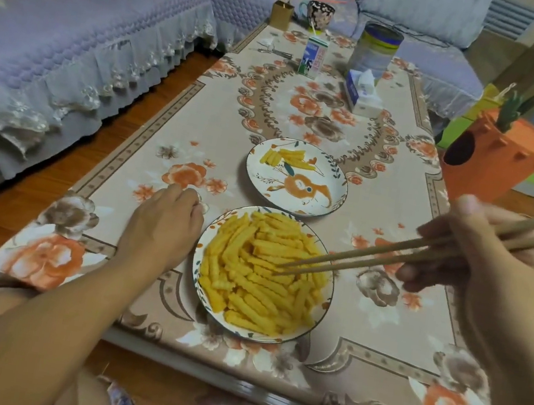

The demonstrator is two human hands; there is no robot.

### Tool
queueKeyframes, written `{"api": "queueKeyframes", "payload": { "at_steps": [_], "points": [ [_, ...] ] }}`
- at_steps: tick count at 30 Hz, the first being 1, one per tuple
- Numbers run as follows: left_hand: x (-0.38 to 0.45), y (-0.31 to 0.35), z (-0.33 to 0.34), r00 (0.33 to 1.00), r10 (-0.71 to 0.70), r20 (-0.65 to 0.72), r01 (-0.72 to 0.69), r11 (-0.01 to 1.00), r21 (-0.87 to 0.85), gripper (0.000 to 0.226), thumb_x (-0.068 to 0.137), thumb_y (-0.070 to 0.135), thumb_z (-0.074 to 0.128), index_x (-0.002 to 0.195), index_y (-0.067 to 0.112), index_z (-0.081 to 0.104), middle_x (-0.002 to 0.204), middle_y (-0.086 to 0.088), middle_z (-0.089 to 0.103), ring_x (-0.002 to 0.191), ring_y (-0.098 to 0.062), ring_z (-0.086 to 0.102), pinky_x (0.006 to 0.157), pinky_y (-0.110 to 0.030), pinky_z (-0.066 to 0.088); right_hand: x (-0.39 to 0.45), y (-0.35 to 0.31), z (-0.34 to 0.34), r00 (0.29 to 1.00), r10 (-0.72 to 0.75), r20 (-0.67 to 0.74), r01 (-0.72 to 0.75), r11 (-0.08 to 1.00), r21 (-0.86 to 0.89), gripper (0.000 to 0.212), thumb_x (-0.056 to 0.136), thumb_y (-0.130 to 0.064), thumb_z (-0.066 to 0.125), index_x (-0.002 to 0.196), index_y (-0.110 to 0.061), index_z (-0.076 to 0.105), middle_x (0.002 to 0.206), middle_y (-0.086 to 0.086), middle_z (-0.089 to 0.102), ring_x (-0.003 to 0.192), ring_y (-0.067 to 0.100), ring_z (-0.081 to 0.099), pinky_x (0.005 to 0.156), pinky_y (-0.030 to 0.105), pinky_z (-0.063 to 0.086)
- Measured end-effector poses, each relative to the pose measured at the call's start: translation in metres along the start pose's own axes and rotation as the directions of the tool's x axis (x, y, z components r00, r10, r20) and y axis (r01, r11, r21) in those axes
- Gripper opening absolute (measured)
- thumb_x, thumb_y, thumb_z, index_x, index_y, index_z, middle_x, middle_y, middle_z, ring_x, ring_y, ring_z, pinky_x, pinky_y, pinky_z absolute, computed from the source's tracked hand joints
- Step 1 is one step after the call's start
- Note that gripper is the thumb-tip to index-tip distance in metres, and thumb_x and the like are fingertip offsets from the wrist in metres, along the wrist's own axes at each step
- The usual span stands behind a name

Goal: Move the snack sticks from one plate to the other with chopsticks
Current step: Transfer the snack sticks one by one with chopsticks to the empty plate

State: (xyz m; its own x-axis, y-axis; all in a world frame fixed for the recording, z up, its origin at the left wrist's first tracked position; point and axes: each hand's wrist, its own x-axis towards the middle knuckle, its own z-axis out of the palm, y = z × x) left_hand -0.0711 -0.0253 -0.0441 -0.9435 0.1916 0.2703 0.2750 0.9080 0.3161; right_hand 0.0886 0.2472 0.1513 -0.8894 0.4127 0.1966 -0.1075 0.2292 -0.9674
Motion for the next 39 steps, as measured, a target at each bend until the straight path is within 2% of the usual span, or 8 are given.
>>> {"api": "queueKeyframes", "payload": {
  "at_steps": [3, 7, 12, 19, 26, 30, 35, 39],
  "points": [
    [0.000, 0.000, 0.000, 1.000, 0.000, 0.006, 0.000, 1.000, 0.001, 0.024, 0.104, 0.031, 0.044, 0.107, 0.016, 0.063, 0.104, -0.006, 0.060, 0.093, -0.031, 0.058, 0.073, -0.043, 0.048, 0.014, -0.002, -0.005, 0.996, -0.055, -0.063, 0.057, 0.998, 0.029, 0.035, 0.093, -0.042, 0.058, 0.070, -0.021, 0.073, 0.061, 0.009, 0.068, 0.049, 0.029, 0.068, 0.050, 0.036, 0.061],
    [-0.002, 0.004, -0.006, 1.000, 0.005, 0.014, -0.005, 1.000, 0.006, 0.024, 0.104, 0.030, 0.042, 0.110, 0.018, 0.061, 0.105, -0.004, 0.058, 0.091, -0.028, 0.058, 0.072, -0.041, 0.048, 0.044, 0.009, 0.006, 0.991, -0.015, -0.136, 0.014, 1.000, -0.003, 0.032, 0.107, -0.027, 0.049, 0.087, -0.011, 0.068, 0.072, 0.010, 0.072, 0.063, 0.030, 0.073, 0.062, 0.035, 0.064],
    [0.000, 0.005, -0.008, 1.000, -0.001, 0.027, 0.000, 0.999, 0.040, 0.019, 0.103, 0.028, 0.044, 0.110, 0.018, 0.060, 0.103, -0.004, 0.056, 0.083, -0.027, 0.058, 0.067, -0.040, 0.048, 0.103, 0.049, 0.030, 0.992, 0.078, -0.100, -0.088, 0.991, -0.096, 0.032, 0.108, -0.030, 0.047, 0.097, -0.012, 0.070, 0.083, 0.008, 0.076, 0.077, 0.028, 0.076, 0.073, 0.038, 0.064],
    [0.003, 0.005, -0.008, 1.000, 0.013, 0.013, -0.014, 0.999, 0.037, 0.016, 0.102, 0.026, 0.048, 0.108, 0.019, 0.061, 0.099, -0.002, 0.054, 0.077, -0.024, 0.056, 0.061, -0.035, 0.042, 0.172, 0.081, 0.056, 0.988, 0.083, -0.134, -0.108, 0.975, -0.195, 0.031, 0.106, -0.031, 0.054, 0.089, -0.012, 0.070, 0.077, 0.014, 0.076, 0.068, 0.026, 0.076, 0.072, 0.046, 0.065],
    [0.004, 0.002, -0.004, 1.000, 0.008, 0.024, -0.009, 0.999, 0.041, 0.015, 0.100, 0.026, 0.050, 0.107, 0.021, 0.061, 0.100, 0.000, 0.054, 0.078, -0.022, 0.055, 0.061, -0.035, 0.043, 0.163, 0.081, 0.050, 0.985, 0.069, -0.158, -0.103, 0.971, -0.216, 0.037, 0.106, -0.031, 0.053, 0.097, 0.001, 0.070, 0.075, 0.012, 0.074, 0.062, 0.024, 0.074, 0.057, 0.027, 0.061],
    [0.004, 0.001, -0.003, 0.999, 0.009, 0.043, -0.011, 0.999, 0.046, 0.016, 0.100, 0.026, 0.049, 0.110, 0.020, 0.062, 0.102, -0.001, 0.055, 0.080, -0.023, 0.056, 0.063, -0.037, 0.045, 0.161, 0.077, 0.053, 0.987, 0.085, -0.136, -0.115, 0.966, -0.231, 0.032, 0.105, -0.030, 0.056, 0.093, -0.004, 0.070, 0.074, 0.016, 0.073, 0.060, 0.025, 0.074, 0.059, 0.035, 0.064],
    [0.005, 0.003, -0.005, 0.999, -0.012, 0.040, 0.011, 1.000, 0.027, 0.016, 0.101, 0.025, 0.050, 0.109, 0.020, 0.063, 0.102, -0.002, 0.056, 0.083, -0.024, 0.057, 0.067, -0.038, 0.046, 0.153, 0.065, 0.058, 0.981, 0.139, -0.137, -0.160, 0.975, -0.156, 0.040, 0.108, -0.034, 0.050, 0.092, -0.001, 0.067, 0.077, 0.020, 0.073, 0.061, 0.029, 0.073, 0.065, 0.046, 0.064],
    [0.004, 0.002, -0.004, 0.997, -0.026, 0.066, 0.024, 0.999, 0.032, 0.018, 0.101, 0.028, 0.047, 0.109, 0.020, 0.062, 0.104, -0.003, 0.056, 0.085, -0.025, 0.057, 0.069, -0.039, 0.047, 0.108, 0.028, 0.027, 0.979, 0.156, -0.129, -0.146, 0.985, 0.090, 0.041, 0.109, -0.031, 0.047, 0.085, -0.001, 0.062, 0.062, 0.012, 0.069, 0.053, 0.028, 0.069, 0.057, 0.038, 0.064]
  ]
}}
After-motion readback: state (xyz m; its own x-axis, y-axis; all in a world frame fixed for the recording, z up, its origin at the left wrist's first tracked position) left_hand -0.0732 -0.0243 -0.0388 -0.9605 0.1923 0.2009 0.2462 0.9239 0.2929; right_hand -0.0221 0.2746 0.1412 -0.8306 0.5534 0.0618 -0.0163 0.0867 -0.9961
